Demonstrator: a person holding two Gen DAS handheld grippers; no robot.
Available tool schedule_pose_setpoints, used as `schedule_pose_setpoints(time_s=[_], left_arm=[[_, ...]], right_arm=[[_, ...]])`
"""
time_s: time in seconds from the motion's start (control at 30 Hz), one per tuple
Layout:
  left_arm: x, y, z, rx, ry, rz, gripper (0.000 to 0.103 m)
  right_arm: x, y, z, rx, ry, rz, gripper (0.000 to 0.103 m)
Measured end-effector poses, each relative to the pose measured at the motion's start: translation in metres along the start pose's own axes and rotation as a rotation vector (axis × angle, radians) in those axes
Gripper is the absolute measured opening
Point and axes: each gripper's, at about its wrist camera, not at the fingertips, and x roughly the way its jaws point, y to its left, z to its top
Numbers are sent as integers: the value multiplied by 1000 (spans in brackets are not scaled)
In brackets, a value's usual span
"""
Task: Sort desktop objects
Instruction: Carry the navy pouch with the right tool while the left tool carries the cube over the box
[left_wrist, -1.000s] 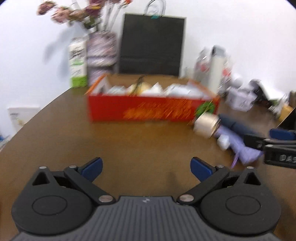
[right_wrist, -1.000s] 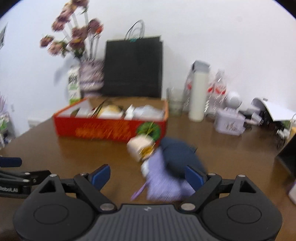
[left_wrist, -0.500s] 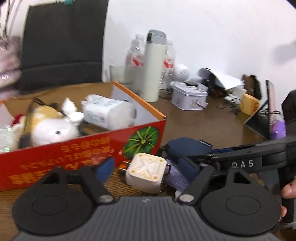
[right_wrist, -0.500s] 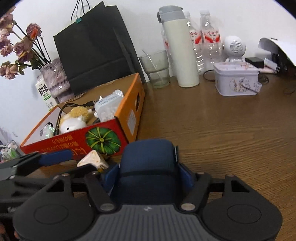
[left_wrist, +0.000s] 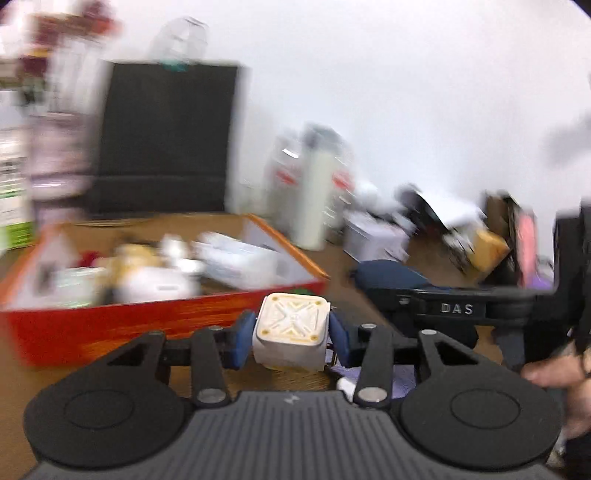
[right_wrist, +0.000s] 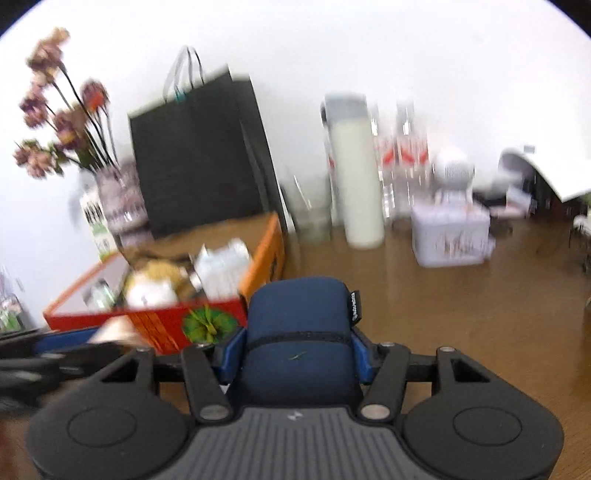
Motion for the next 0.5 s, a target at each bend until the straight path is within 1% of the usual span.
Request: schedule_pose_setpoints(time_s=[0.03,0.1,0.17,0.2,0.23,0.27,0.3,0.37,0.43,0.47,0.5], left_arm=[[-19,9,-2,-24,-1,40,44],[-51,25,-15,-59,33,130,44],[-76,40,-33,-84,88,226,44],[-86,46,-42,-91,103,268,44],[-98,51,-52,-98,109,307,44],[-107,53,-61,-101,117,337,44],[-115,55,-70,-101,124,361,44],[-126,56,-84,-90,140,377,44],[-130,54,-97,-89,179,373,44],[-131,54,-101,-75,185,359,45],[-134,50,-104,-43,173,360,45]], right_arm=[[-6,3,2,-8,-23,9,57],[-17,15,5,-28,-38,35,57],[-35,36,4,-34,-23,78,57],[-45,48,-2,-45,-17,102,57],[-55,63,-10,-63,-3,133,57],[-62,80,-22,-73,30,166,57],[-65,91,-32,-73,64,186,57],[-71,117,-57,-89,133,227,57],[-76,134,-77,-113,168,214,57],[-80,140,-85,-111,181,200,57],[-83,144,-92,-120,191,193,57]])
